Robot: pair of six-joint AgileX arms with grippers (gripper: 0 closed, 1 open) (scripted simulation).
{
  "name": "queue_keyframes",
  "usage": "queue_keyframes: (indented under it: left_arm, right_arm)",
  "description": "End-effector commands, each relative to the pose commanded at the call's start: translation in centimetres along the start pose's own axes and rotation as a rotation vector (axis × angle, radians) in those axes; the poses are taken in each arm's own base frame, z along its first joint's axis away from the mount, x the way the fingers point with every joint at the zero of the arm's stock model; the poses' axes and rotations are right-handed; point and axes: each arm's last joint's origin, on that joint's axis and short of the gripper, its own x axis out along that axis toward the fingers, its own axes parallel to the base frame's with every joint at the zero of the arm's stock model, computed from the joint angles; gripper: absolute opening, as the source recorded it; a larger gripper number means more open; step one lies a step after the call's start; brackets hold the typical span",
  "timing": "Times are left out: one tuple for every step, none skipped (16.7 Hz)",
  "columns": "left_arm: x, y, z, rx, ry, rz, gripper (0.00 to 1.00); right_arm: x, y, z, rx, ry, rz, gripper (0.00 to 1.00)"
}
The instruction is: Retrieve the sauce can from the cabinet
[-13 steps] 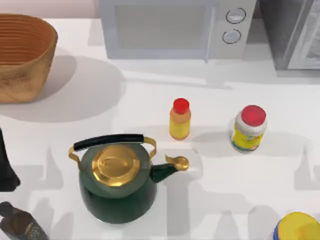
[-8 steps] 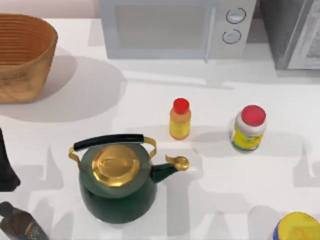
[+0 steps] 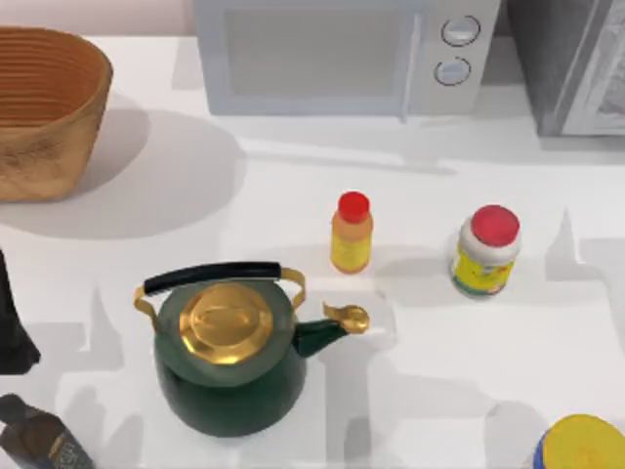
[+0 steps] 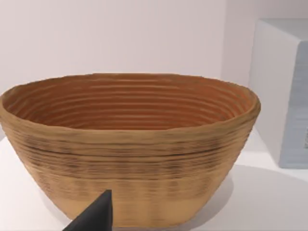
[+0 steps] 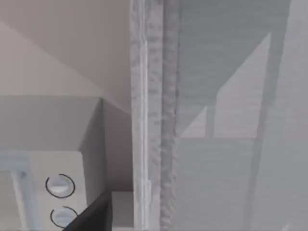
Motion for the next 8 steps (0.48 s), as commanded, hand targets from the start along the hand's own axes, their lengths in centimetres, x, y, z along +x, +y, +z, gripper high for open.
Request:
queue_keyframes:
  left_arm:
    - [0.0,0.0,0.0,0.000,0.000,0.000,1.00]
    - [0.0,0.0,0.0,0.000,0.000,0.000,1.00]
    - [0.0,0.0,0.0,0.000,0.000,0.000,1.00]
    - [0.0,0.0,0.0,0.000,0.000,0.000,1.00]
    - [0.0,0.0,0.0,0.000,0.000,0.000,1.00]
    - [0.0,0.0,0.0,0.000,0.000,0.000,1.00]
    - [0.0,0.0,0.0,0.000,0.000,0.000,1.00]
    - [0.0,0.0,0.0,0.000,0.000,0.000,1.00]
  right_arm:
    - [0.7,0.2,2.3,0.000,-0.006,-0.001,1.00]
    - [1.4,0.4,4.6,0.000,-0.012,-0.002,1.00]
    - [2.3,0.6,6.9,0.001,-0.020,-0.002,1.00]
    - [3.2,0.9,9.0,0.002,-0.027,-0.003,1.00]
    - [4.1,1.2,10.9,0.003,-0.034,-0.003,1.00]
    - [5.1,1.5,12.7,0.005,-0.040,-0.002,1.00]
    - [6.2,1.9,14.3,0.006,-0.044,-0.002,1.00]
    - [7.2,2.2,15.6,0.007,-0.047,-0.001,1.00]
